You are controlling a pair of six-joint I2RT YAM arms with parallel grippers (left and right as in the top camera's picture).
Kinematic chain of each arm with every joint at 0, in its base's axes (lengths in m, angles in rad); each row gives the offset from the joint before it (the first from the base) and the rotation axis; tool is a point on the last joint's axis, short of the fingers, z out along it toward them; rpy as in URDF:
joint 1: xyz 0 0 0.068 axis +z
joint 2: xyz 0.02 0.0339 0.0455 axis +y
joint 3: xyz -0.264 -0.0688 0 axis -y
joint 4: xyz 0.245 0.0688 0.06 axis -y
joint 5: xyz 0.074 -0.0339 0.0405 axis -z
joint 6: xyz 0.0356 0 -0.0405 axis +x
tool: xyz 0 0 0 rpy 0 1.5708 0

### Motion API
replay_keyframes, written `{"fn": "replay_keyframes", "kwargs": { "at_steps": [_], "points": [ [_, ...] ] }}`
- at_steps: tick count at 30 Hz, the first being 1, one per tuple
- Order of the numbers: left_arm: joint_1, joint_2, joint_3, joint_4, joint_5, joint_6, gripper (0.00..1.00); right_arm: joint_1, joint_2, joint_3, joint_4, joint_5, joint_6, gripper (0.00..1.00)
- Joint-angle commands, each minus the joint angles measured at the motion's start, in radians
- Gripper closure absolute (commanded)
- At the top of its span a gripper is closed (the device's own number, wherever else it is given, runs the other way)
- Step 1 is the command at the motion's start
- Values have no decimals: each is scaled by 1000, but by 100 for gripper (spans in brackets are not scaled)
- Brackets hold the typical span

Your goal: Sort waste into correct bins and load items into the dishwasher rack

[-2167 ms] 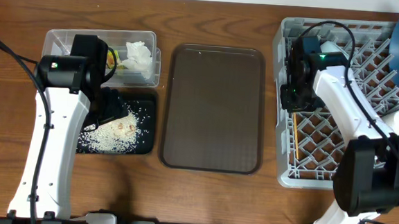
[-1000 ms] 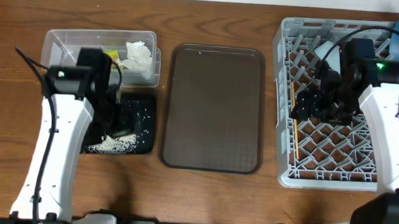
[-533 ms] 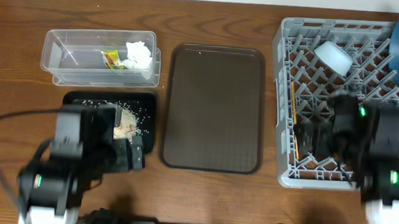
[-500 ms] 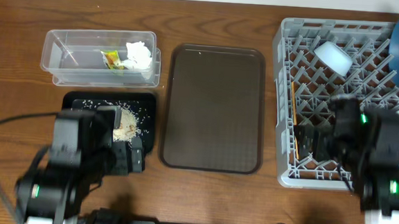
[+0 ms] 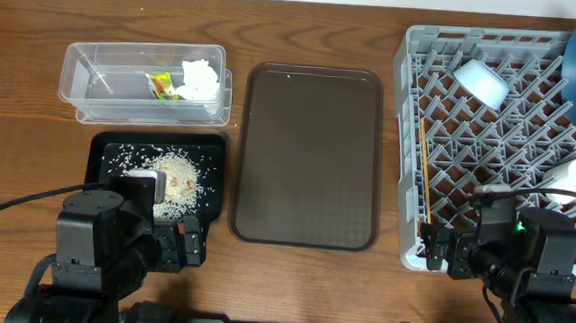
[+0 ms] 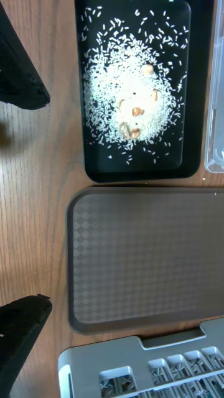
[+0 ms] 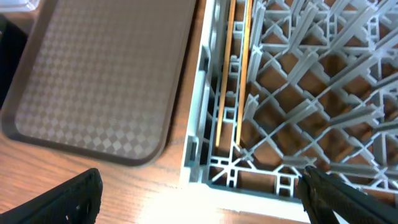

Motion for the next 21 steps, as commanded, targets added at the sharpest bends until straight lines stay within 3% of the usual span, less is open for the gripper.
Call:
{"fn": "replay_keyframes", "kwargs": {
  "at_steps": [1, 21],
  "points": [
    [-6, 1, -11, 3, 5, -13, 2, -5, -3, -9, -8, -1, 11, 1],
    [-6, 1, -11, 3, 5, -12, 2, -5, -5, -11, -8, 33, 6, 1]
  ]
}}
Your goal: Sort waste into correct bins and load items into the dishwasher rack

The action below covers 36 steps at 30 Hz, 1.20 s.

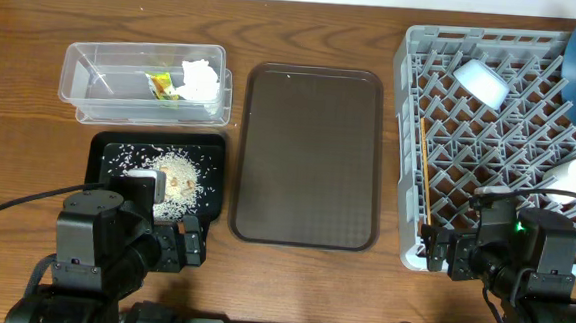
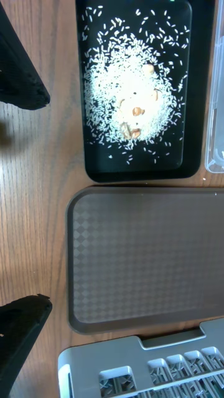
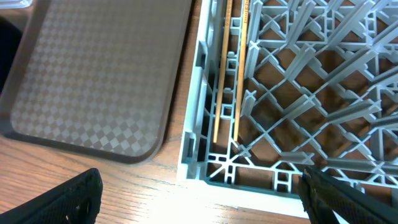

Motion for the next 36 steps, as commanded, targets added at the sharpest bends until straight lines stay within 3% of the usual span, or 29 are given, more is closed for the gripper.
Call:
{"fn": "replay_keyframes", "kwargs": {
  "at_steps": [1, 8, 24, 30, 36],
  "points": [
    [-6, 1, -11, 3, 5, -10, 2, -5, -7, -11, -1, 20, 6, 1],
    [-6, 1, -11, 3, 5, -9, 2, -2, -88, -25, 50, 117, -35, 1],
    [-6, 1, -11, 3, 5, -10, 2, 100, -619, -535, 737, 140, -46, 1],
    [-6, 1, -11, 3, 5, -10, 2, 109, -652, -690, 1017, 140, -46, 1],
    [-6, 1, -11, 3, 5, -10, 2, 110, -652, -796, 1190, 182, -46, 1]
  ]
}}
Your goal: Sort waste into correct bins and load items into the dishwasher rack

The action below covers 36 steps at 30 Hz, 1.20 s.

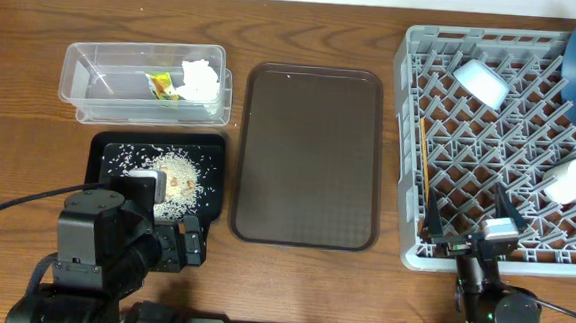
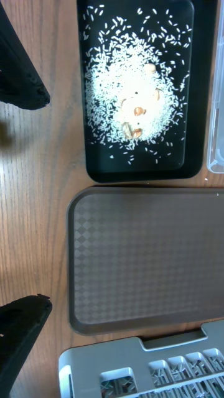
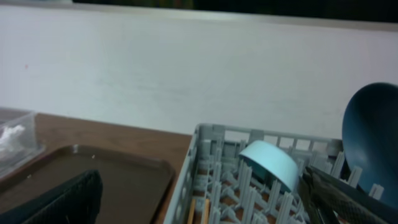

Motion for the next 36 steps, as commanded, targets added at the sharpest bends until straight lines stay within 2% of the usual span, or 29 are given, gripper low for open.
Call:
{"fn": "replay_keyframes", "kwargs": {
  "at_steps": [1, 4, 9, 36],
  "points": [
    [-6, 0, -5, 2, 5, -9, 2, 30, -7, -29, 11, 52, -9, 1],
    [-6, 0, -5, 2, 5, -10, 2, 30, -7, -29, -15, 86, -9, 1],
    [-6, 0, -5, 2, 5, -10, 2, 30, -7, -29, -198, 98, -8, 1],
    [-6, 0, -5, 2, 5, -10, 2, 30, -6, -29, -192, 98, -8, 1]
  ]
}}
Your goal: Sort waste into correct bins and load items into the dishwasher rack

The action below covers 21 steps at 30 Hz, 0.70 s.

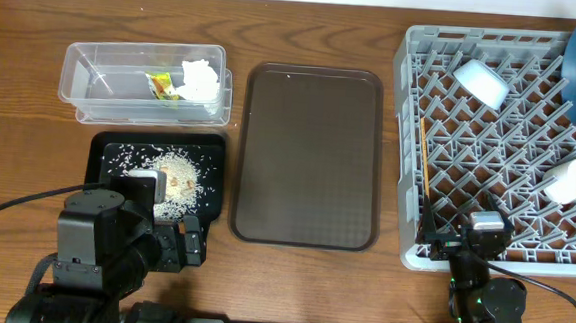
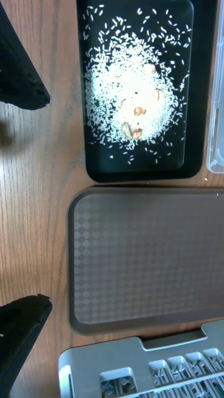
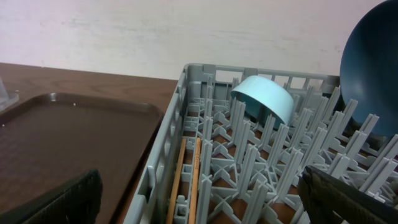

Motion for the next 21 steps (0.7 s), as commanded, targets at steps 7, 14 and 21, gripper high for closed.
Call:
{"fn": "replay_keyframes", "kwargs": {
  "at_steps": [7, 14, 21],
  "points": [
    [-6, 0, -5, 2, 5, -9, 2, 8, -6, -1, -3, 10, -8, 1],
    [-6, -13, -5, -1, -17, 5, 2, 8, -6, -1, -3, 10, -8, 1],
    [-11, -122, -82, 80, -52, 132, 2, 8, -6, -1, -3, 10, -8, 1]
  ]
}}
